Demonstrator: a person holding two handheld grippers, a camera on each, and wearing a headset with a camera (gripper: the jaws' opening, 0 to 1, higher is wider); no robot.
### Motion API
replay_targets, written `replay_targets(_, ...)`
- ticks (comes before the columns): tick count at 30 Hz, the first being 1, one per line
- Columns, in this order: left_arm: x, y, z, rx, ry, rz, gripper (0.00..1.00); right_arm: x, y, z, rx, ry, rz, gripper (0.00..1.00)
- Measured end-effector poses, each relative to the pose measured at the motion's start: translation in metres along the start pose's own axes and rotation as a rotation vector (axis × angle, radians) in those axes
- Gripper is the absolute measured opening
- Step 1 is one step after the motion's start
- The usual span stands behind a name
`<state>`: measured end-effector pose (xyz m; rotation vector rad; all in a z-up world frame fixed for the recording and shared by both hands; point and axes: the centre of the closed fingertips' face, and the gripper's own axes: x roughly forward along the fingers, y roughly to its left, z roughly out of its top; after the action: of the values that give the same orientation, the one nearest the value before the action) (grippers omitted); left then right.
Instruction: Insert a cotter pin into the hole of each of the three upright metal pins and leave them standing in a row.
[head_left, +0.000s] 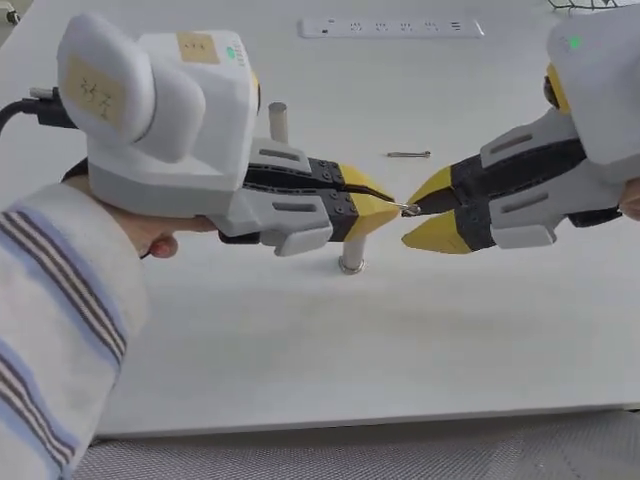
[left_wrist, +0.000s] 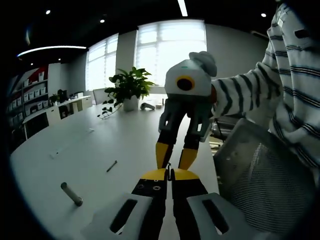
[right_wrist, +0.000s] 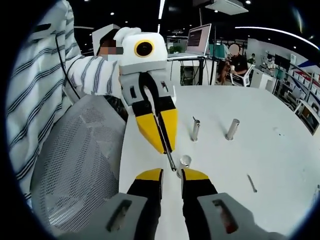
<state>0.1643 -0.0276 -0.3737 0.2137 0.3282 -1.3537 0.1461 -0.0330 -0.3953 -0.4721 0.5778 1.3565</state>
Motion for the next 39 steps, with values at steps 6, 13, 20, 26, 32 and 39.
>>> replay_targets(6, 0.001, -0.004, -0.001, 0.012, 0.003, -0.009, 0.00, 0.001, 0.003, 0.004, -0.002, -0.013, 0.012, 0.04)
replay_targets(13, 0.006, -0.019, 0.001, 0.018, 0.017, -0.029, 0.00, 0.000, 0.009, 0.005, -0.040, -0.007, 0.032, 0.00)
replay_targets(20, 0.010, -0.030, -0.004, 0.022, 0.039, -0.051, 0.00, -0.004, 0.013, 0.003, -0.020, -0.002, 0.059, 0.00)
replay_targets(26, 0.011, -0.033, -0.004, 0.031, 0.048, -0.069, 0.00, -0.006, 0.018, 0.000, -0.002, 0.004, 0.074, 0.00)
replay_targets(32, 0.010, -0.029, -0.005, 0.020, 0.049, -0.057, 0.00, -0.006, 0.016, 0.001, 0.032, -0.018, 0.066, 0.00)
replay_targets(39, 0.007, -0.018, -0.016, 0.056, 0.095, -0.004, 0.14, -0.005, 0.005, -0.005, 0.021, -0.014, 0.038, 0.00)
